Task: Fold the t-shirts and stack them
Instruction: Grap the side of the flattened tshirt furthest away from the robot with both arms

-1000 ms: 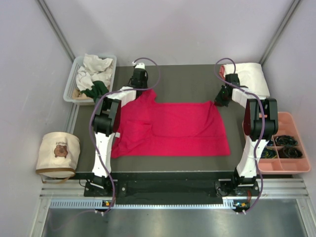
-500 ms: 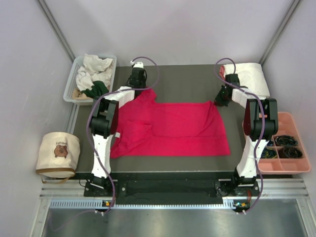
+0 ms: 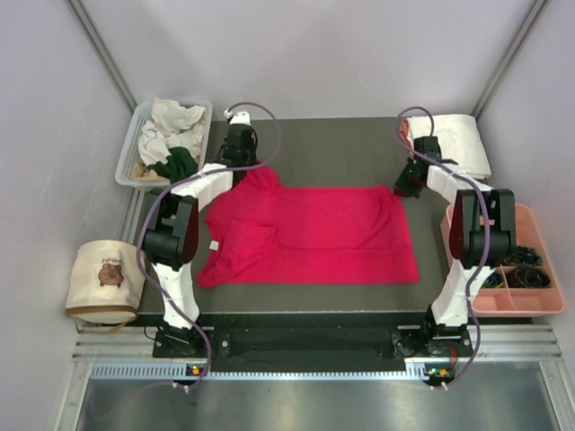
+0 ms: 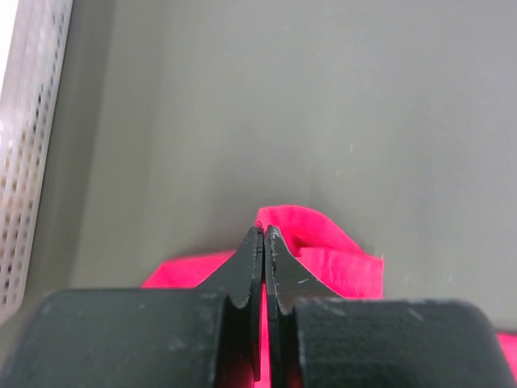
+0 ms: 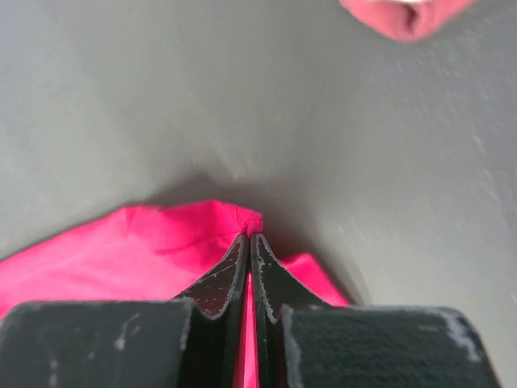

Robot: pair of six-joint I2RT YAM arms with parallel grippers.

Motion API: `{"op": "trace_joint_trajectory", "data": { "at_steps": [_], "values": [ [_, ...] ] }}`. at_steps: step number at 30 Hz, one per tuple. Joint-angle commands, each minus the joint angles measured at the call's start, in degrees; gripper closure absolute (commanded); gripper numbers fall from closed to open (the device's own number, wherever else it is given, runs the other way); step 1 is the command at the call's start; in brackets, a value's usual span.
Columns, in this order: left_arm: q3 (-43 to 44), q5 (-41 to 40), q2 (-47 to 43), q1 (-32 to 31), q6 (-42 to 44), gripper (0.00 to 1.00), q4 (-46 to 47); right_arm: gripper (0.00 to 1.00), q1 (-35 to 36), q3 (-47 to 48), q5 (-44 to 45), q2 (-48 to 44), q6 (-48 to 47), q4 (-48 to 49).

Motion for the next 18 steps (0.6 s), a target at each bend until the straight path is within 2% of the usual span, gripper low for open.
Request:
{"op": "trace_joint_trajectory", "data": {
  "at_steps": [1,8,18],
  "values": [
    [-3.8,-0.4,-6.2,0.1,-1.4,1.0,2.3,1.0,-0.6,-1.8,1.9,-9.8,0.1,-1.1],
    [-10.1,-1.2,-11.5,0.1,-2.5,1.0,1.8,1.0,-2.3,-6.0,3.9,-17.0,0.3,-2.4],
    [-15.0,-3.2,-20.6,0.1,-5.8,1.0,-2.7,1.0,-2.8,-10.1,4.1,-19.0,0.5,-2.6]
  ]
}}
